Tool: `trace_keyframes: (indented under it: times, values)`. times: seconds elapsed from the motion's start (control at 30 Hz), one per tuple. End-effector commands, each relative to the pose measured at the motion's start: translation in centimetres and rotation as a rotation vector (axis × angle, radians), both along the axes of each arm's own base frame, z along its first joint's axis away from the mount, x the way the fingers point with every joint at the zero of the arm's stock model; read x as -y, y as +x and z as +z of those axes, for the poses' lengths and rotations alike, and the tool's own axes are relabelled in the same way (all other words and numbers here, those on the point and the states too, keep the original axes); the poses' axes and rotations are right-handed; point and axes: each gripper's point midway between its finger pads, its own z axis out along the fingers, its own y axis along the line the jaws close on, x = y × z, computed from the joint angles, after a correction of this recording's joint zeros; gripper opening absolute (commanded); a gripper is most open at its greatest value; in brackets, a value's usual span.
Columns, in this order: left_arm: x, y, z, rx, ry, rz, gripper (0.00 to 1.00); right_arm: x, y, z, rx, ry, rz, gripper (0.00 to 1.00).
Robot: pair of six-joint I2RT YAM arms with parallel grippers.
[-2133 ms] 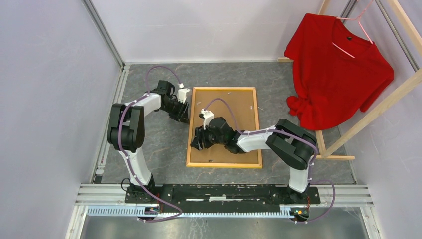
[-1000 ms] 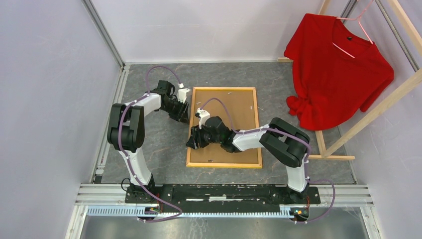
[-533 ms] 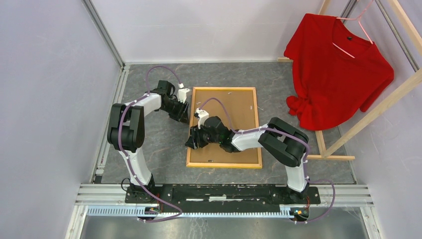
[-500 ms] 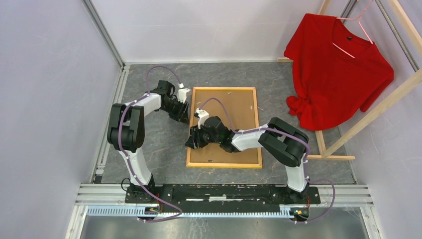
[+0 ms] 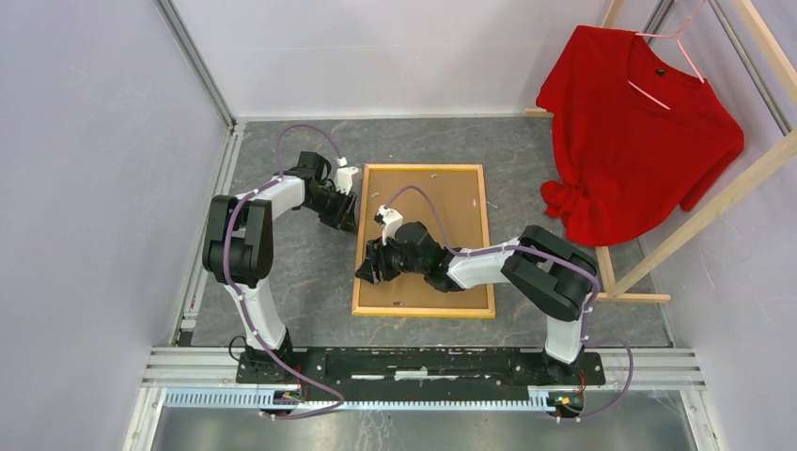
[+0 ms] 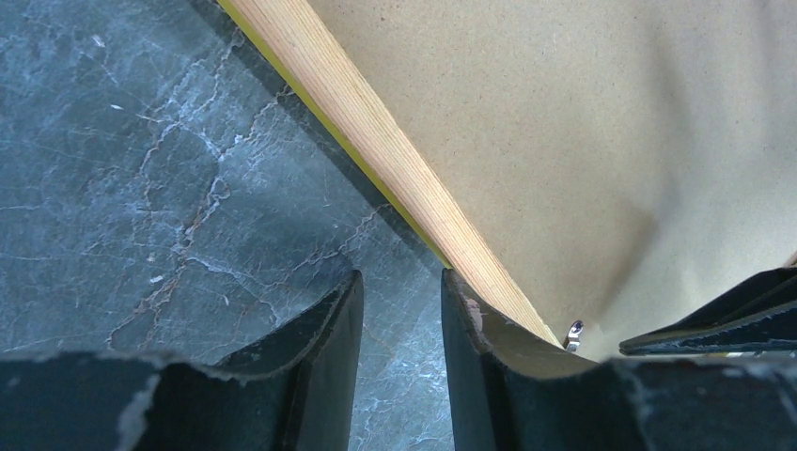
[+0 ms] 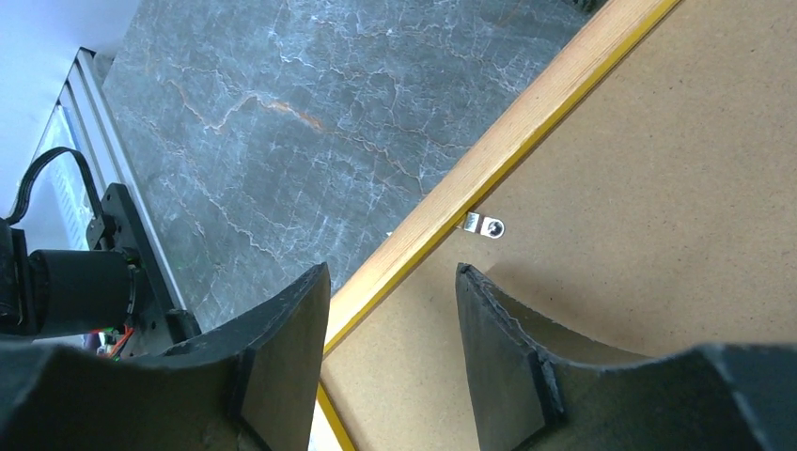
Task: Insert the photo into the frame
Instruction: Install the photo frame at the center of the board.
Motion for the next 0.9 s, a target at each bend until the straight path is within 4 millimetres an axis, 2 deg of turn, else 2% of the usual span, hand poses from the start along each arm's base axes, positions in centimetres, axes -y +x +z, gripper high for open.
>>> trace_keyframes:
  times: [0.0, 0.17, 0.87]
  values:
    - [-0.4, 0.1, 0.4, 0.009, 0.03, 0.002, 0.43, -1.2, 0.3, 0.2, 0.009, 0.03, 0.01, 0.58]
    - [-0.4, 0.0, 0.4, 0.007, 0.028, 0.001, 0.43, -1.7, 0.9, -0.4, 0.004, 0.016, 0.005, 0.56]
    - [-0.4, -0.2, 0.4, 0.009, 0.025, -0.008, 0.41, -1.3, 2.3, -1.8, -0.009, 0.0, -0.035, 0.52]
